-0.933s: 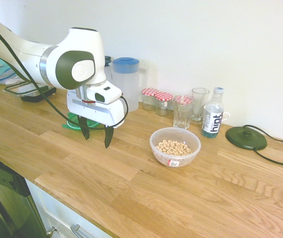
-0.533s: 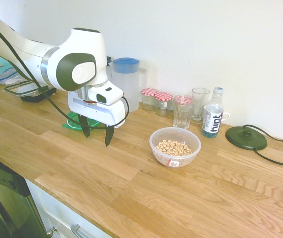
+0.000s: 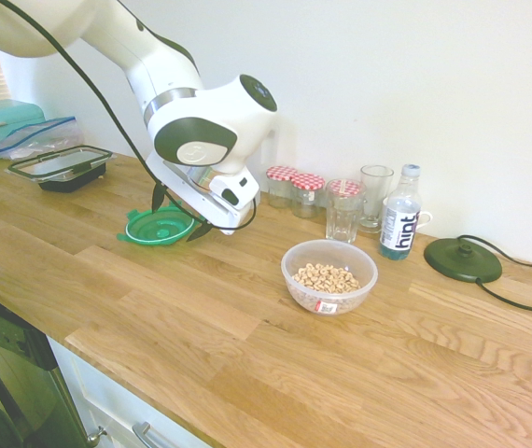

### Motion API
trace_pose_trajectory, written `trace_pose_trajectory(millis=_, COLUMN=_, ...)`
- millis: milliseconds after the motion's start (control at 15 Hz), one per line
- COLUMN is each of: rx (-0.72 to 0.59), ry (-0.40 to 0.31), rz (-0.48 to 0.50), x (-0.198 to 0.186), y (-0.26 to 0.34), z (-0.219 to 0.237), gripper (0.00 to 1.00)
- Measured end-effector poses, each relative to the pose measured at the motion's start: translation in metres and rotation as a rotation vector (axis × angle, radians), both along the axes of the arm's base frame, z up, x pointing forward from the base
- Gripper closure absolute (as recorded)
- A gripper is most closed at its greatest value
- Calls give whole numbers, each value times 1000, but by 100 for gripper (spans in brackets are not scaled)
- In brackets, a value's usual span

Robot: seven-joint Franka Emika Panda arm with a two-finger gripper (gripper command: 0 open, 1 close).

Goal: Cover the lid of food container

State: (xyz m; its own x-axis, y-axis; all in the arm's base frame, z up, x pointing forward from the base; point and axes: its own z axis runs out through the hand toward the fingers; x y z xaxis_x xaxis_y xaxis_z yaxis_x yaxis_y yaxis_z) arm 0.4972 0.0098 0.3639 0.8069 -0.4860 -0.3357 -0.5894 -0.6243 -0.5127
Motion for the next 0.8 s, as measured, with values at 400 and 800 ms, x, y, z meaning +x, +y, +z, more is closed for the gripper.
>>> trace_pose_trajectory(millis=400, rx=137, ry=-39, rz=36, x=10, y=-15, z=-41, gripper=0)
trace_pose_trajectory(millis=800, rx=193, ry=-49, rz=19, x=30, y=4, z=-56, gripper=0)
